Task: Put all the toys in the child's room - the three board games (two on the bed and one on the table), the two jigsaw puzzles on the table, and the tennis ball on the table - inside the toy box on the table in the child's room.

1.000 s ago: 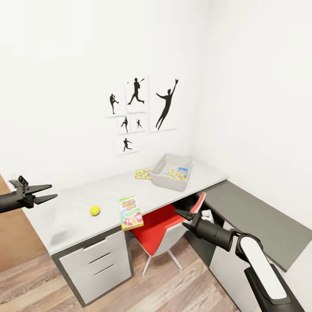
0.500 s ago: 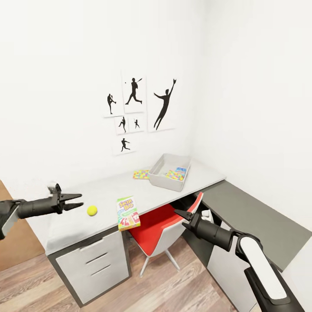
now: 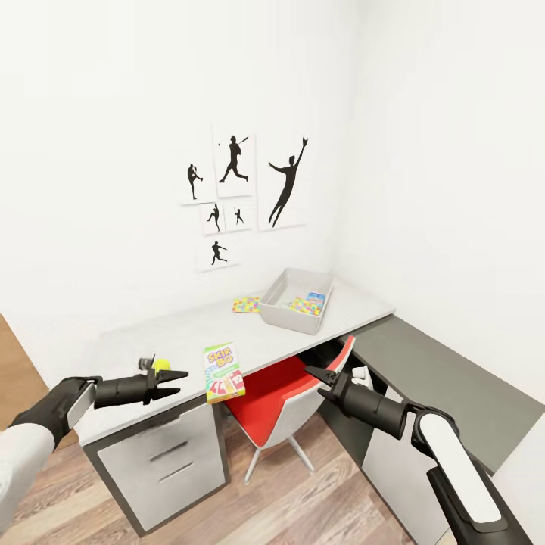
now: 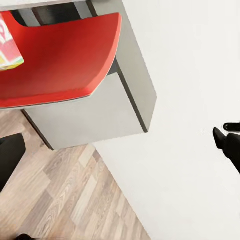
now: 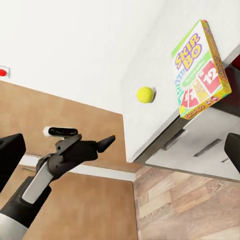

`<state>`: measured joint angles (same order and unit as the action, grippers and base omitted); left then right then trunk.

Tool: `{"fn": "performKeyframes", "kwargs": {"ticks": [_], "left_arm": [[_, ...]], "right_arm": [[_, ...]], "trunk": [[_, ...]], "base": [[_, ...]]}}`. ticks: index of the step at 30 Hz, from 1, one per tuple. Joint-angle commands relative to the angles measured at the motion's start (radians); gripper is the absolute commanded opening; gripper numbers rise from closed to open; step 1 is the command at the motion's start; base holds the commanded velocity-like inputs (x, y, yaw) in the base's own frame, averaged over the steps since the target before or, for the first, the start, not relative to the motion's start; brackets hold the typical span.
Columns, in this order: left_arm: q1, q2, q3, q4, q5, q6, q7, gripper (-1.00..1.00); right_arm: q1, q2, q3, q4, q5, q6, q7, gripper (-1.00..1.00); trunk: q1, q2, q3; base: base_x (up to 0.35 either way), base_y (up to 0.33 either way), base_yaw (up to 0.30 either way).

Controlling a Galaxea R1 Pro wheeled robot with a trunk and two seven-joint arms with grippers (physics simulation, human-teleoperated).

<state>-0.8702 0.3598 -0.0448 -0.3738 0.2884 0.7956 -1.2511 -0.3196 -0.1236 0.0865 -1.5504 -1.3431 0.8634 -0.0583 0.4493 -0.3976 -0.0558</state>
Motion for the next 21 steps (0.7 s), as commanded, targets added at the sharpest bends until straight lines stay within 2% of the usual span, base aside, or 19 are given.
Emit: {"fn": "performKeyframes", "kwargs": {"ticks": [1, 5, 14, 18, 21], "left_arm": [[-0.001, -0.004, -0.003, 0.021, 0.008, 0.001, 0.027, 1.00], [-0.001, -0.014, 0.005, 0.055, 0.016, -0.012, 0.081, 1.00], [-0.001, -0.034, 0.054, 0.068, 0.026, -0.037, 0.108, 1.00], [-0.001, -0.036, 0.063, 0.069, 0.026, -0.046, 0.109, 1.00], [-0.001, -0.037, 0.066, 0.070, 0.027, -0.057, 0.111, 1.00]], "right_arm": [[-0.001, -0.001, 0.000, -0.001, -0.007, 0.002, -0.006, 1.00], [-0.001, -0.001, 0.000, -0.002, -0.007, 0.002, -0.006, 1.00], [-0.001, -0.003, -0.002, -0.011, -0.008, 0.005, 0.000, 1.00], [-0.001, -0.008, 0.000, -0.022, -0.008, 0.010, 0.065, 1.00], [-0.001, -0.007, 0.004, -0.025, -0.008, 0.012, 0.161, 1.00]], "trunk": [[0.001, -0.002, -0.002], [0.008, -0.016, -0.009], [0.043, -0.079, -0.037], [0.058, -0.107, -0.049], [0.070, -0.128, -0.059]], "base": [[0.000, 0.000, 0.000], [0.000, 0.000, 0.000], [0.000, 0.000, 0.000], [0.000, 0.000, 0.000], [0.000, 0.000, 0.000]]}}
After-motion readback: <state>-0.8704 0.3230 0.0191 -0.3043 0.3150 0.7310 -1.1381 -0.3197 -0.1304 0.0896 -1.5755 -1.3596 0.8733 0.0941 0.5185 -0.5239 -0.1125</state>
